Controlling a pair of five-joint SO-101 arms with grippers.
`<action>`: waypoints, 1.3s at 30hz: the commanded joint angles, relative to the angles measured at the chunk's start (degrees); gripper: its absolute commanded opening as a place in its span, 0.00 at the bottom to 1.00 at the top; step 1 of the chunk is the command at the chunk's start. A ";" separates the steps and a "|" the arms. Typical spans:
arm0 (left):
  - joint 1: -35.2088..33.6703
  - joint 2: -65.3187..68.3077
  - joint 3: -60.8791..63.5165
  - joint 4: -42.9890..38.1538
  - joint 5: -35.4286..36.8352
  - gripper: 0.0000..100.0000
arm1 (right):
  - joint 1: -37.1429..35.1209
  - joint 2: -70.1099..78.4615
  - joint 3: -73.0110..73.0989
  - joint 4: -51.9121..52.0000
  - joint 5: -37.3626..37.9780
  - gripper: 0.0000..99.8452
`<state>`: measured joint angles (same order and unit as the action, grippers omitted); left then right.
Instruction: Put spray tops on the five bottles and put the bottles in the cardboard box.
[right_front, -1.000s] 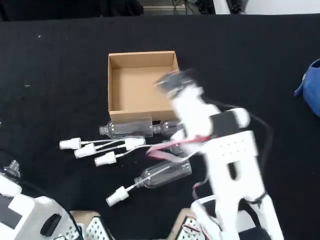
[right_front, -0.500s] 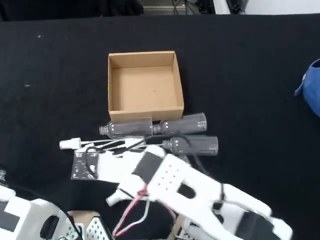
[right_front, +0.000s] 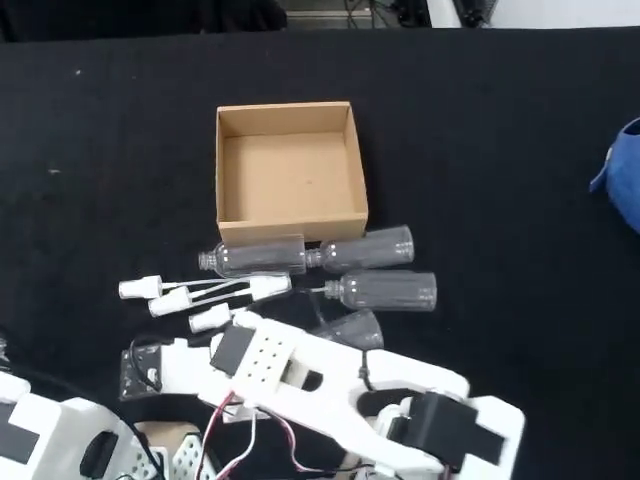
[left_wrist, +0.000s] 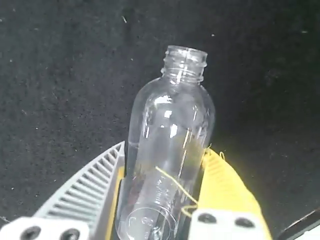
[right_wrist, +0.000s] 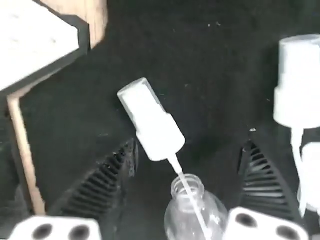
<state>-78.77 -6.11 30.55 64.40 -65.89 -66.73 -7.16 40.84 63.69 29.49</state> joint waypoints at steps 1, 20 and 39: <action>-0.40 -0.97 -0.92 -0.18 0.18 0.03 | -0.97 0.92 -2.95 -2.37 0.62 0.30; 2.24 -0.97 -3.12 -0.09 0.09 0.03 | -1.58 14.81 -13.23 -3.60 0.62 0.11; 10.33 -1.05 -3.38 0.18 9.41 0.03 | 15.38 -8.57 -41.98 0.44 -21.89 0.01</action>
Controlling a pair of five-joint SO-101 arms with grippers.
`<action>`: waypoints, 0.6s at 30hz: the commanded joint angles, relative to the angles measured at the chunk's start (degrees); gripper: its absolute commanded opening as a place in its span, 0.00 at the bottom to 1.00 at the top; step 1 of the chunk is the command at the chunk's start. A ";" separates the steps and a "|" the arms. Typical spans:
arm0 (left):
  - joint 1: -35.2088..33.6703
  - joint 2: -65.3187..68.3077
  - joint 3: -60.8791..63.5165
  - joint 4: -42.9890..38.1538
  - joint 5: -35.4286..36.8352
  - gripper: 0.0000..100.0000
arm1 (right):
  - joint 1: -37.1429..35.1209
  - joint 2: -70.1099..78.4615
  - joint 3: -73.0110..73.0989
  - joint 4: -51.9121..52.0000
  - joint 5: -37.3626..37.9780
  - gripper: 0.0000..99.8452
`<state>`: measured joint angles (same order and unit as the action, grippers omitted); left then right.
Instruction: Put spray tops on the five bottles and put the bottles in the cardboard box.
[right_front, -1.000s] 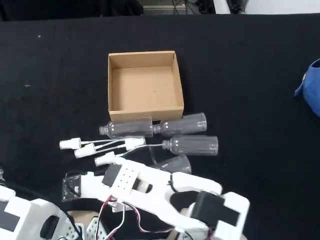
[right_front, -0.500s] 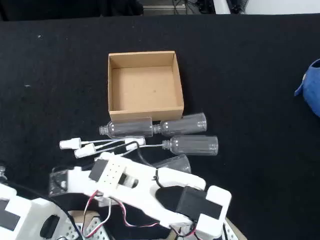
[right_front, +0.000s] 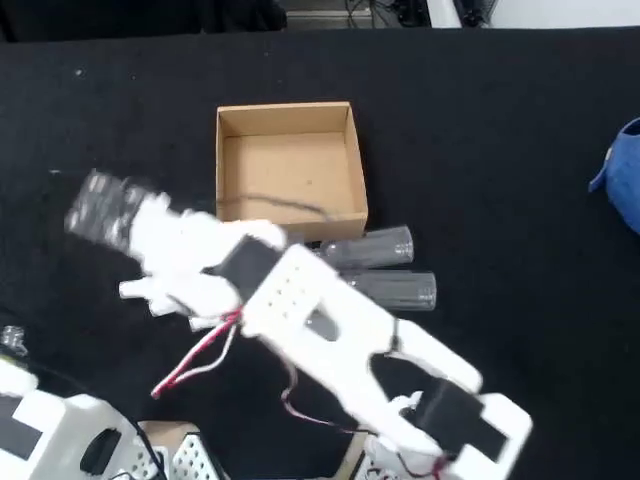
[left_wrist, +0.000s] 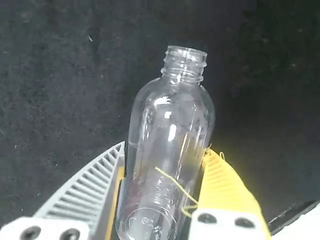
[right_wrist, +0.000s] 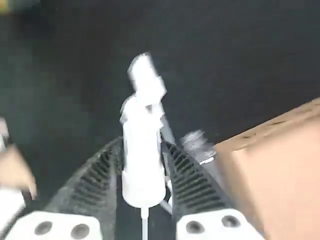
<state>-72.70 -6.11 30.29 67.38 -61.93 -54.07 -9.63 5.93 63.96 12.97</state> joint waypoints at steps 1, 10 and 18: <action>6.11 -1.05 -2.95 -4.92 9.41 0.03 | 3.52 -6.99 -8.92 0.18 -7.21 0.01; 15.60 -10.64 -4.44 -3.69 27.87 0.03 | 14.68 -8.84 -26.15 -5.01 -13.89 0.01; 32.31 -32.09 -0.31 -3.16 38.15 0.03 | 29.89 -12.35 -36.09 -0.62 -23.38 0.01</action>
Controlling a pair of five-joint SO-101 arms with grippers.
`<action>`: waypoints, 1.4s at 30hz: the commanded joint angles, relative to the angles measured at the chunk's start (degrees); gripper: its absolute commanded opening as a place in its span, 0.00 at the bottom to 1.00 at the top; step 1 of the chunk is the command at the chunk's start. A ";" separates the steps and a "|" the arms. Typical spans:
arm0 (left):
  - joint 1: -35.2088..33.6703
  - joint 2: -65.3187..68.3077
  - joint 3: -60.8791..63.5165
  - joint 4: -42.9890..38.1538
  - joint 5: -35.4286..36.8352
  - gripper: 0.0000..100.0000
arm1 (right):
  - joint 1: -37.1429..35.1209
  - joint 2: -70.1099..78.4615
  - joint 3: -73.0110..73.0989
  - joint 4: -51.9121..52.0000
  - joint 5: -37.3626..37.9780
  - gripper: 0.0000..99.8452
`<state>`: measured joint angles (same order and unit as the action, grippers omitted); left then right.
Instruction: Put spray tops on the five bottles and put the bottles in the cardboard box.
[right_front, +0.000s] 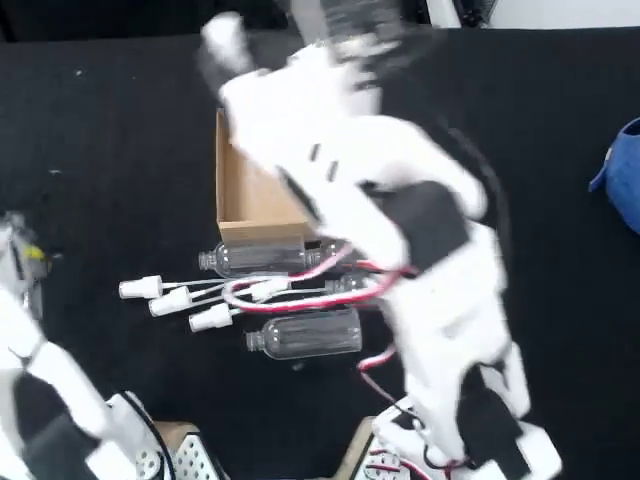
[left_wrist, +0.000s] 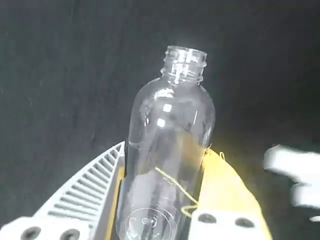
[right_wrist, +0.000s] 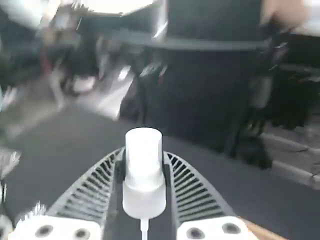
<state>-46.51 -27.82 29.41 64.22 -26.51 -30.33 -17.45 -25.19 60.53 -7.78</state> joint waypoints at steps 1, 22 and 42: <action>8.84 -13.63 1.89 -0.26 4.13 0.03 | 7.74 -5.41 -5.23 4.40 -3.16 0.01; 48.75 -49.41 31.69 -26.37 24.53 0.03 | 10.46 -30.90 33.45 -20.13 -9.85 0.01; 61.23 -77.19 57.10 -35.16 29.27 0.03 | 4.31 -34.24 54.29 -45.36 -9.93 0.01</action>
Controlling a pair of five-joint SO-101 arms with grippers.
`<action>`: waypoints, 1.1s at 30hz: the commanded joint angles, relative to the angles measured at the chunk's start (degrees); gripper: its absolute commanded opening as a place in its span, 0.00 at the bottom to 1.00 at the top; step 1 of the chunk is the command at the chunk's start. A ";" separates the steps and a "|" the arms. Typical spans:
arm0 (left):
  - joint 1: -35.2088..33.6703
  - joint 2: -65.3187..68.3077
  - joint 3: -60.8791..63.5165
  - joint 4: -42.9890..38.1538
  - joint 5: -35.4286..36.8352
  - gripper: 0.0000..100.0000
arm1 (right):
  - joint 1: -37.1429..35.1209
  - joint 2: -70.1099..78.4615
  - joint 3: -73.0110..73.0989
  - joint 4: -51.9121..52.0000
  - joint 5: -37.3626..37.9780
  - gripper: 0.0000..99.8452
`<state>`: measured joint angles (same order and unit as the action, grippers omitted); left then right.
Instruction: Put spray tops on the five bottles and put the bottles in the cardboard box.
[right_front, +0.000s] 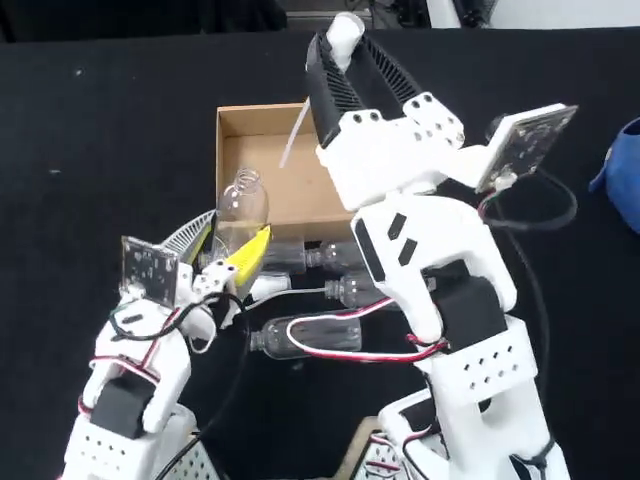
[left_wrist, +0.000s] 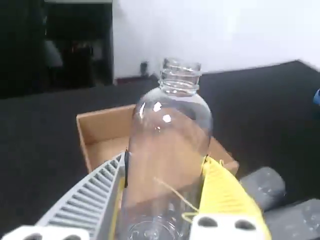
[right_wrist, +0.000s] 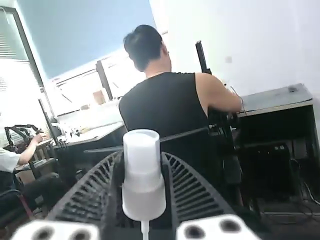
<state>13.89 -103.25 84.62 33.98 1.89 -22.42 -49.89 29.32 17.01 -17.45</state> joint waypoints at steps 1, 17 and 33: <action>0.84 -1.41 3.30 -6.95 0.88 0.03 | -4.84 -1.80 -0.22 -1.85 -0.26 0.01; 0.84 -1.05 7.43 -11.87 0.79 0.03 | -5.80 -1.54 6.55 -9.85 0.00 0.01; 0.75 -1.05 7.43 -11.87 0.62 0.03 | -5.63 0.66 7.87 -11.60 5.19 0.01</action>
<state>14.15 -103.78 93.05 23.52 2.24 -28.57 -49.89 37.41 6.81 -12.97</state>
